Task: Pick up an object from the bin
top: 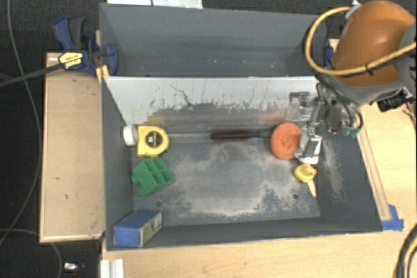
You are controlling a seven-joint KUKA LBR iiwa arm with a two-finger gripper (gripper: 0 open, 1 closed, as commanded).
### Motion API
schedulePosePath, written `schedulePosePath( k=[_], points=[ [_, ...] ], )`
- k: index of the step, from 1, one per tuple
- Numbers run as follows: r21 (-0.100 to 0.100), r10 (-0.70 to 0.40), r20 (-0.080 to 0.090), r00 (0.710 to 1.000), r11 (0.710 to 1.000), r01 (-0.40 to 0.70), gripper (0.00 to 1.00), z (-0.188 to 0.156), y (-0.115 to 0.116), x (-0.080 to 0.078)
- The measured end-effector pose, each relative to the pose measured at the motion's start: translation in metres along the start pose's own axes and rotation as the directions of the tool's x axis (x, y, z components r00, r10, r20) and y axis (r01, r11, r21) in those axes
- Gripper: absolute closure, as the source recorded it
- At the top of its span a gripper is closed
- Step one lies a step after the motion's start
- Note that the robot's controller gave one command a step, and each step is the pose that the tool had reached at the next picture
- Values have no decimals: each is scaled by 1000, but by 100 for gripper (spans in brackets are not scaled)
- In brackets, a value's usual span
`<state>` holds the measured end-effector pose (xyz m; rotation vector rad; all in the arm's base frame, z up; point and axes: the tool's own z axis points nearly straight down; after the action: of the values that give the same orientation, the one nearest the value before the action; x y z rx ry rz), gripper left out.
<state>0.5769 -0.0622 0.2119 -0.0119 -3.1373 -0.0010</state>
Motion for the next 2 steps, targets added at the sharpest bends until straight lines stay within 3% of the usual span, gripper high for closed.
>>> schedulePosePath(
  k=[1,2],
  points=[
    [1,-2,8,1000,1000,2,0,-5,0,-2],
    [2,-47,14,999,999,47,0,59,-27,-9]
  ],
)
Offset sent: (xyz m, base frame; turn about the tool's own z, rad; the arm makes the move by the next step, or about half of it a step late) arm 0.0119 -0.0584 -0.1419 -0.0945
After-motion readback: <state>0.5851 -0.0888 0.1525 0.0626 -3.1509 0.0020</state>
